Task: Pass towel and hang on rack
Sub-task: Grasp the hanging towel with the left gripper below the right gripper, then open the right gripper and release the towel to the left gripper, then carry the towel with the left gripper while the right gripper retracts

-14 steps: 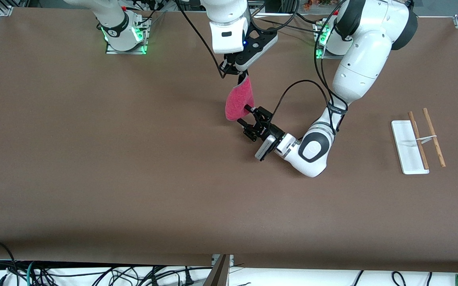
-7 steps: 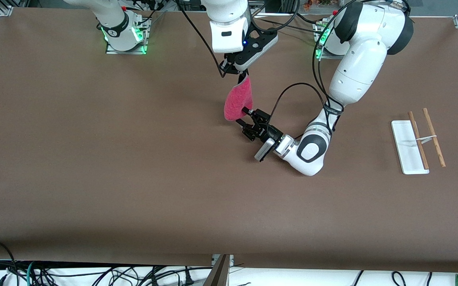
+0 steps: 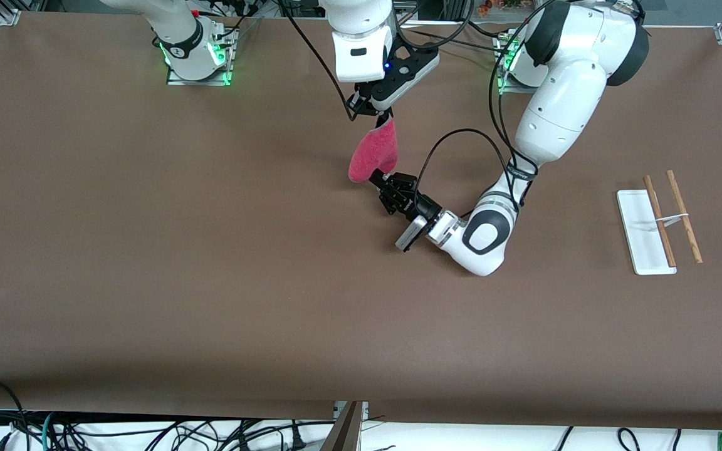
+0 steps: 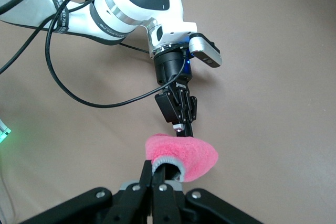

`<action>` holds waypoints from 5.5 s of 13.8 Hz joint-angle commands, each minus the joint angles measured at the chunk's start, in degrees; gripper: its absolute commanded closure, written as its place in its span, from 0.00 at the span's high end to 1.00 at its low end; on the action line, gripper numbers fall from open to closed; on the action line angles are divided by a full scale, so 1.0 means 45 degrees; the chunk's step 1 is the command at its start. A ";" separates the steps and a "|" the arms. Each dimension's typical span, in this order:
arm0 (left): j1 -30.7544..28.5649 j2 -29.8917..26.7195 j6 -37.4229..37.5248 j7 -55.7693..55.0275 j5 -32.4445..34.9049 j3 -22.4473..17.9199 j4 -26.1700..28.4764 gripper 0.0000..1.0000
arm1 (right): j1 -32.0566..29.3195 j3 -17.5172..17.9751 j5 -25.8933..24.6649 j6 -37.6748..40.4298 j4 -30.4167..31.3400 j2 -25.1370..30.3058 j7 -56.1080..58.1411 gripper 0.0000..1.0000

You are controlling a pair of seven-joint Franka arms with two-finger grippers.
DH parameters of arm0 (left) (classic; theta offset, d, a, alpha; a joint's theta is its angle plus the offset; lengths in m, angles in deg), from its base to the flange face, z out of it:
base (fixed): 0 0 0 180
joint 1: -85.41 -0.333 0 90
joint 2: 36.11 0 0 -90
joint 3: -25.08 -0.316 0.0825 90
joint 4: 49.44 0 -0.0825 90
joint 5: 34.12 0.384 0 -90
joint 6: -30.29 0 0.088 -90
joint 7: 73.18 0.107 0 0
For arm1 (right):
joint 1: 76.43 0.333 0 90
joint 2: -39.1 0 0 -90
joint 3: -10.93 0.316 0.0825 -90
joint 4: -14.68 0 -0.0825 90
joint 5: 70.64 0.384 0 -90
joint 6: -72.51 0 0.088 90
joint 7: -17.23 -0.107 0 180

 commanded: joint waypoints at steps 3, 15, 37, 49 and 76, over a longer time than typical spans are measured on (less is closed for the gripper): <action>0.0221 -0.0046 0.0074 -0.0384 -0.0210 -0.0078 -0.0268 0.49 | 0.0021 0.0085 0.0032 0.0198 -0.0152 0.0042 -0.0186 0.00; 0.0065 0.0794 0.1669 -0.3017 -0.0152 -0.0137 -0.0815 1.00 | -0.0038 0.0027 0.0305 0.0569 -0.0853 0.0687 -0.0167 0.00; -0.0912 -0.0043 0.3999 -0.6008 -0.0445 0.0411 -0.0288 0.00 | -0.0097 0.0066 0.0481 0.0550 -0.0875 0.0687 -0.0672 0.04; -0.2569 -0.1607 0.4350 -0.7122 0.2850 0.0390 -0.1161 0.00 | -0.0934 0.0065 0.0423 0.0843 0.0156 0.1601 -0.0831 1.00; -1.1086 -0.1784 0.5230 -0.1657 1.4555 -0.0194 -0.7396 0.00 | -1.1579 0.0847 -0.1101 0.0374 0.6664 0.4651 0.0646 1.00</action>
